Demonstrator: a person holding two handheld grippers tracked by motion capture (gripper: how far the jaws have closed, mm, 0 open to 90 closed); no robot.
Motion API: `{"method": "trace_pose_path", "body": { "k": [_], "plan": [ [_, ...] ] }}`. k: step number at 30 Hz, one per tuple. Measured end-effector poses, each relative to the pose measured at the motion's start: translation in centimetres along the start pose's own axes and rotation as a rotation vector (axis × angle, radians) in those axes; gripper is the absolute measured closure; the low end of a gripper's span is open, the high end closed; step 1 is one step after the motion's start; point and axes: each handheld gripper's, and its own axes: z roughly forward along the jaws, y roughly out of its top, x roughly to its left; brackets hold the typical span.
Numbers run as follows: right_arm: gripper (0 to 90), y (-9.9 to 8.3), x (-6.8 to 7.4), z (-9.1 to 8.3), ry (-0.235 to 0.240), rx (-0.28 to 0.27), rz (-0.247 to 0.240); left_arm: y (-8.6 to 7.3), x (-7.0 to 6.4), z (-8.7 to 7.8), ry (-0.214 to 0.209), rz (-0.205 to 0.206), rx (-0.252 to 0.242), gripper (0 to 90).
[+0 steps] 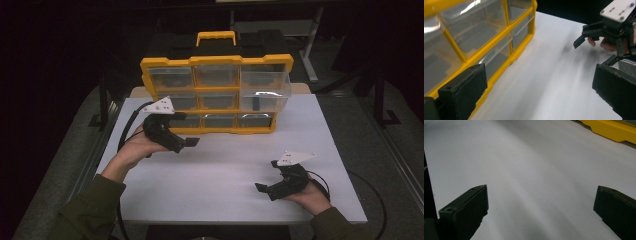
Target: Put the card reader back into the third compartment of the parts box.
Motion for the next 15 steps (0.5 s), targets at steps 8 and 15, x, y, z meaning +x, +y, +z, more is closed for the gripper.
{"method": "trace_pose_path", "body": {
  "k": [8,15],
  "plan": [
    [0.0,0.0,0.0,0.0,0.001,0.002,-0.002,-3.4,0.3,-0.1,0.022,-0.043,-0.010,0.0],
    [0.0,0.0,0.0,0.0,0.000,0.001,0.000,-5.7,0.3,-0.1,0.039,-0.070,-0.018,0.0]
  ]
}}
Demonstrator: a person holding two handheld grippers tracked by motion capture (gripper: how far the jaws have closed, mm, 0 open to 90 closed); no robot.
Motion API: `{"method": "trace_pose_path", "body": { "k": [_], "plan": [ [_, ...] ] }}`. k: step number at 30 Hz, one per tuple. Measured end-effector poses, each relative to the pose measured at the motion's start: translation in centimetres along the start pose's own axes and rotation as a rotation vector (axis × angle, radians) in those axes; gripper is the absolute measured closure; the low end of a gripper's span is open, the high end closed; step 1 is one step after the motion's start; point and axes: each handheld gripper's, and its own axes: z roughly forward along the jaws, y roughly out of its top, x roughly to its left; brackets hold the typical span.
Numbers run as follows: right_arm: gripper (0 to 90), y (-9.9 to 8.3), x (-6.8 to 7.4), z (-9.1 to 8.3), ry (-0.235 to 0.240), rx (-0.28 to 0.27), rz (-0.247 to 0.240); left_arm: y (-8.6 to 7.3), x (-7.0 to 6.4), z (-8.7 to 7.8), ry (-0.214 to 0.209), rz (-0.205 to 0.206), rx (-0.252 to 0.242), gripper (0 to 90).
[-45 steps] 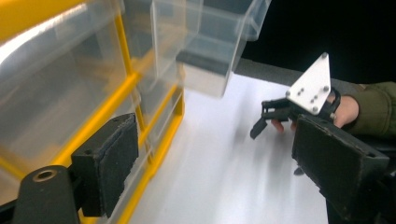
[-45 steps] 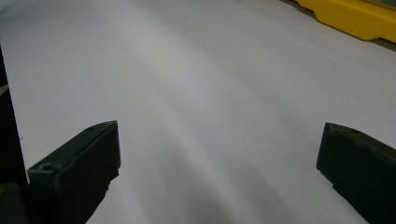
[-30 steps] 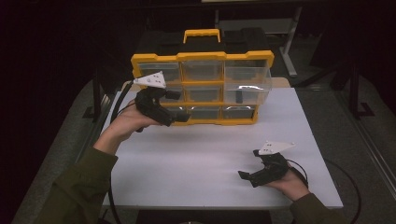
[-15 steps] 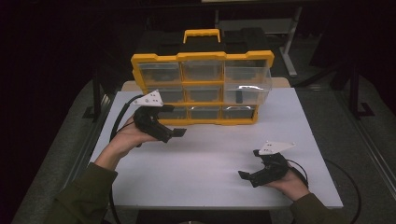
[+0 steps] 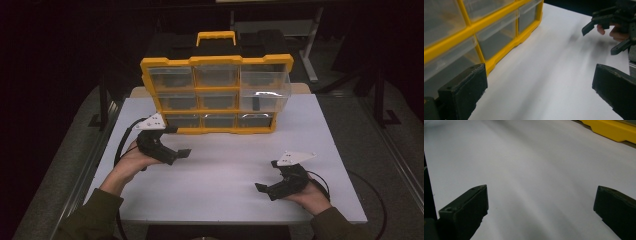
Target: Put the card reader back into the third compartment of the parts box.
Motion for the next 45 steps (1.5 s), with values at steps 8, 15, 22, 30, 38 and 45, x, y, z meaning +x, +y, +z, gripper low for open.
{"method": "trace_pose_path", "body": {
  "k": [8,15,22,30,38,45],
  "plan": [
    [0.0,0.0,0.0,0.0,0.000,0.004,-0.002,-2.4,-0.1,-0.1,0.014,-0.023,0.006,0.0],
    [0.0,0.0,0.0,0.0,0.000,0.006,-0.005,-4.7,-0.2,-0.1,0.024,-0.053,0.018,0.0],
    [0.0,-0.1,0.0,0.1,-0.002,0.008,-0.007,-6.5,-0.4,-0.1,0.036,-0.071,0.031,0.0],
    [0.0,-0.1,0.1,0.0,-0.002,0.008,-0.005,-8.0,-0.6,-0.4,0.041,-0.072,0.041,0.0],
    [0.0,-0.1,0.1,0.1,-0.002,0.007,-0.009,-9.8,-0.9,-1.2,0.072,-0.092,0.031,0.0],
    [0.0,-0.2,0.1,0.1,-0.005,0.008,-0.012,-10.8,-0.7,-1.5,0.099,-0.086,0.057,0.0]
  ]
}}
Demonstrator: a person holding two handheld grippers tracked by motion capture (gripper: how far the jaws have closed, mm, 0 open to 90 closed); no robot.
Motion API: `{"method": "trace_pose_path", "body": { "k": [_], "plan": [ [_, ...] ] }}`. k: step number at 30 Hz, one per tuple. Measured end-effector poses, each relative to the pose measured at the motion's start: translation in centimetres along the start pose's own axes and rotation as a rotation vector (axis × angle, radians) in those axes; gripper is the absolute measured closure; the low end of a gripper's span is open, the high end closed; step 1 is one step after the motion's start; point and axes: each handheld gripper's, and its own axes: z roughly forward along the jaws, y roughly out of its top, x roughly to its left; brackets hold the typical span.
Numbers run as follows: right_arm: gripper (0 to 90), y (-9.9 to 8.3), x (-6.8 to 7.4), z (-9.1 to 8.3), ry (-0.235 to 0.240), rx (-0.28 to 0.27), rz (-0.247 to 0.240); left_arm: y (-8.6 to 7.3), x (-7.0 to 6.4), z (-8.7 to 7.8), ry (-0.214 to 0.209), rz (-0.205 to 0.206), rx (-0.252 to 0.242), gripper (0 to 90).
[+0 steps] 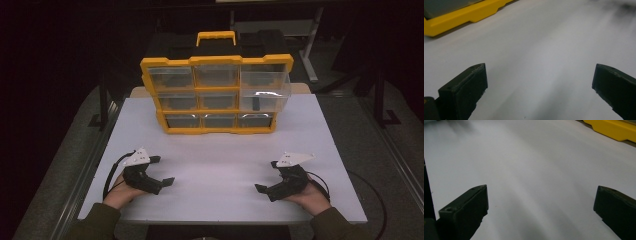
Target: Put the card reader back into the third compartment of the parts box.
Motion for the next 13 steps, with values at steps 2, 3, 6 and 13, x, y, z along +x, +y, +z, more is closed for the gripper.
{"method": "trace_pose_path", "body": {
  "k": [2,3,6,13],
  "plan": [
    [0.0,-0.04,0.01,0.03,0.000,0.002,-0.002,-0.07,0.02,-0.01,-0.002,-0.007,-0.004,0.0],
    [0.0,-0.06,0.00,0.05,0.001,0.003,-0.005,-0.06,-0.03,-0.01,-0.001,-0.006,-0.001,0.0],
    [0.0,-0.12,0.03,0.07,0.000,0.007,0.000,-0.22,-0.12,0.00,-0.007,-0.006,0.005,0.0],
    [0.0,-0.19,0.01,0.11,0.000,0.007,0.002,-0.25,-0.16,0.10,-0.011,-0.004,0.016,0.0]
  ]
}}
